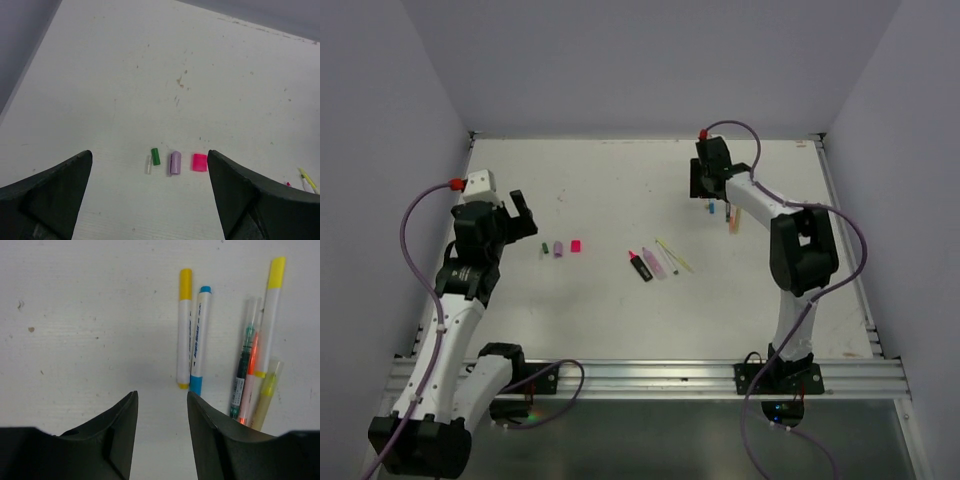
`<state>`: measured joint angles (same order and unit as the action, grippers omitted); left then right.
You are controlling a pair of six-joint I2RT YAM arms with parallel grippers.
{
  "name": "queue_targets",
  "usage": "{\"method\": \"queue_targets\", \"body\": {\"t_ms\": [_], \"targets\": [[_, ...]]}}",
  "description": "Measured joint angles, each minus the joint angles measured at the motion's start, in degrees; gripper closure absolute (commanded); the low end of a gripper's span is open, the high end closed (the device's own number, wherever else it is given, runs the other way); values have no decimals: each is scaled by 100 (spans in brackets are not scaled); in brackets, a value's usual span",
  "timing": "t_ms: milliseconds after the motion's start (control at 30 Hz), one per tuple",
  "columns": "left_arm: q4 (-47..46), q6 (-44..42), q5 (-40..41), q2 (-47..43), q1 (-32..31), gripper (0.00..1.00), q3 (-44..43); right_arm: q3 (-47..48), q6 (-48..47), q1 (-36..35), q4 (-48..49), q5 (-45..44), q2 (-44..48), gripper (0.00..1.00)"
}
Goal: Open the pen caps
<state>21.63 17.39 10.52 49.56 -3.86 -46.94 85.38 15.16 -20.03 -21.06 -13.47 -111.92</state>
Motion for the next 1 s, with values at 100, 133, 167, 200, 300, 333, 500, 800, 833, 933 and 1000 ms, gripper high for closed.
{"method": "queue_targets", "body": {"t_ms": [100, 133, 167, 200, 300, 333, 500, 800, 833, 933, 1000], "targets": [[-129, 0, 46, -516, 0, 0, 348, 584, -13, 28, -120, -46, -487, 54], [-142, 0, 72, -623, -2, 0, 437, 772, -22, 44, -175, -57, -647, 55], [-149, 0, 105, -699, -2, 0, 509, 935, -31, 59, -210, -63, -791, 55], [-170, 0, 140, -743, -4, 0, 566, 1069, -44, 74, -223, -74, -920, 56], [-236, -4, 195, -752, -33, 0, 649, 1381, -87, 120, -304, -107, -1239, 57], [-236, -4, 197, -748, -44, 0, 658, 1451, -94, 138, -334, -114, -1325, 57], [-350, -7, 223, -743, -72, 0, 660, 1580, -131, 208, -455, -164, -1604, 58], [-444, -48, 225, -737, -74, 1, 660, 1604, -162, 243, -483, -120, -1814, 63], [-444, -50, 223, -734, -74, 1, 660, 1609, -168, 243, -476, -94, -1821, 64], [-446, -50, 203, -730, -74, 1, 660, 1620, -168, 243, -474, -17, -1834, 72], [-459, -52, 168, -730, -74, 1, 662, 1644, -168, 243, -472, 17, -1856, 80]]}}
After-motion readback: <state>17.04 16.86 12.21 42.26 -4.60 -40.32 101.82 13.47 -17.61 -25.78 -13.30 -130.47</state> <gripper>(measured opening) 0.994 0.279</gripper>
